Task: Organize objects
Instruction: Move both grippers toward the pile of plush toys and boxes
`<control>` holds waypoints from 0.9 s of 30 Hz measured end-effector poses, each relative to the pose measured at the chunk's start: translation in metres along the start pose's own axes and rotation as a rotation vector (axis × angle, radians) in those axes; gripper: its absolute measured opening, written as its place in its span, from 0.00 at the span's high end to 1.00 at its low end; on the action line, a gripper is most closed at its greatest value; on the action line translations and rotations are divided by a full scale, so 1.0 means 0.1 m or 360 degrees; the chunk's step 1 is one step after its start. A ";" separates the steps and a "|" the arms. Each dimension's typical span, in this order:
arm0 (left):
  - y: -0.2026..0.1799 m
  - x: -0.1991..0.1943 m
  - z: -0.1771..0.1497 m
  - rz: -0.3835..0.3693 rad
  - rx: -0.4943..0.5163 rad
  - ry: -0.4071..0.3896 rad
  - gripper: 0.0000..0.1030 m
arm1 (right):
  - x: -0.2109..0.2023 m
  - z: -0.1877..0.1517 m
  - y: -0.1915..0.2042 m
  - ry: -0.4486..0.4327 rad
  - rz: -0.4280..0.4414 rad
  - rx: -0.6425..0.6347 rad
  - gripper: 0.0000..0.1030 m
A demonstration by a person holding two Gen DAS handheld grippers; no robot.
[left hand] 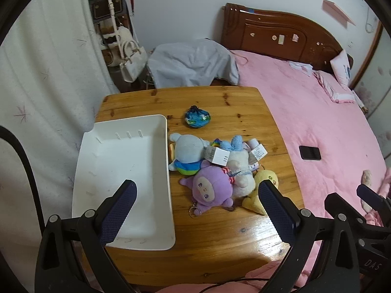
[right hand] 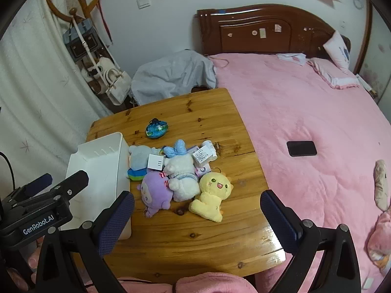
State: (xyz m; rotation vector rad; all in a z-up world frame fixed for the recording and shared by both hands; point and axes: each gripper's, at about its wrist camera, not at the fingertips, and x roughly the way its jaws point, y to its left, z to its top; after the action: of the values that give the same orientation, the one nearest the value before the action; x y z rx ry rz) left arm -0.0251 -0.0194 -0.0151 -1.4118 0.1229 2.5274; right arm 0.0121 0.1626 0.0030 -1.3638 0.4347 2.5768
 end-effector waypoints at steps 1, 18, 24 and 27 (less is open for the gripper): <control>0.01 0.01 0.00 -0.0014 0.0013 0.0007 0.03 | -0.01 -0.01 0.00 -0.0006 -0.0002 0.0011 0.00; 0.10 0.12 0.04 -0.0133 0.0161 0.0036 0.03 | -0.07 -0.13 0.09 -0.0060 0.0046 0.0102 0.00; 0.06 0.17 0.01 -0.0137 0.0155 0.0081 0.03 | 0.04 -0.15 0.02 0.0002 0.0122 0.0138 0.02; 0.00 0.20 0.00 -0.0143 0.0164 0.0108 0.03 | 0.12 -0.14 -0.06 0.0039 0.0190 0.0137 0.02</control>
State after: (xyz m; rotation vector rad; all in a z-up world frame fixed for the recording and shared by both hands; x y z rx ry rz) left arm -0.0353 -0.0163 -0.0324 -1.4304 0.1942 2.3665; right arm 0.0183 0.1640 -0.0151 -1.3812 0.6421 2.6033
